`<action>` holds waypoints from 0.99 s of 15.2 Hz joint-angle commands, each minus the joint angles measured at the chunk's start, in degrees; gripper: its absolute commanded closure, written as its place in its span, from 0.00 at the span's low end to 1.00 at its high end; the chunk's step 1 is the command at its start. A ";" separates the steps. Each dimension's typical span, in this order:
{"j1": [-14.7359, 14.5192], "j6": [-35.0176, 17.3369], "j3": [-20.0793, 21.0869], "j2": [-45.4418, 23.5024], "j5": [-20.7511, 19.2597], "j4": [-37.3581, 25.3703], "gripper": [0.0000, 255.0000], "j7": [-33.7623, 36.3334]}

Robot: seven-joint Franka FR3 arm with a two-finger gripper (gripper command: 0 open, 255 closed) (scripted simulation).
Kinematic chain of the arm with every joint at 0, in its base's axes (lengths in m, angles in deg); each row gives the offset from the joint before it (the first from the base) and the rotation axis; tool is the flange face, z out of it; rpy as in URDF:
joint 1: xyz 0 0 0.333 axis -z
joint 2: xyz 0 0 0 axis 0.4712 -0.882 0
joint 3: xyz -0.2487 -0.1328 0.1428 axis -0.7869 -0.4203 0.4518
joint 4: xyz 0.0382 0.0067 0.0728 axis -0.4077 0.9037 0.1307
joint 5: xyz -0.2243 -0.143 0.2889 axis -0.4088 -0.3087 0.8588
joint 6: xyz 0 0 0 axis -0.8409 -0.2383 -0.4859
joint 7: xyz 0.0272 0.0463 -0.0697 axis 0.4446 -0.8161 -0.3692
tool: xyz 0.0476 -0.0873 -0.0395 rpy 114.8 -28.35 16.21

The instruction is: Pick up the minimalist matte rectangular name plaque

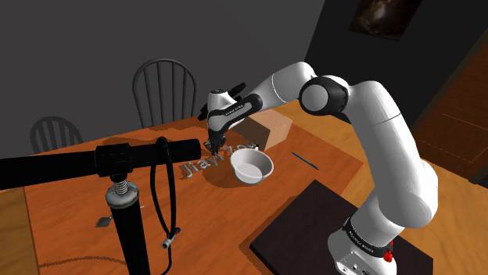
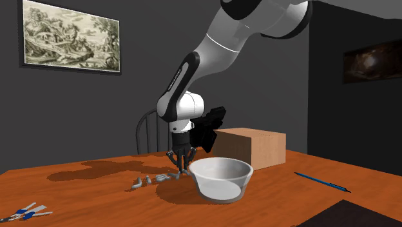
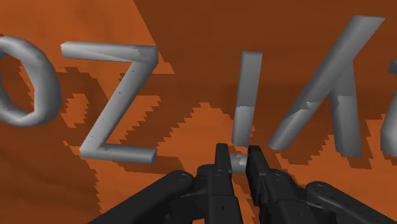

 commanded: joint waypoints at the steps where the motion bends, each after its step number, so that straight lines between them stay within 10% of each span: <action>1: 0.23 0.01 -0.36 -0.34 -0.12 0.12 1.00 0.04; 15: 0.60 3.76 0.13 5.00 0.39 1.70 1.00 -0.49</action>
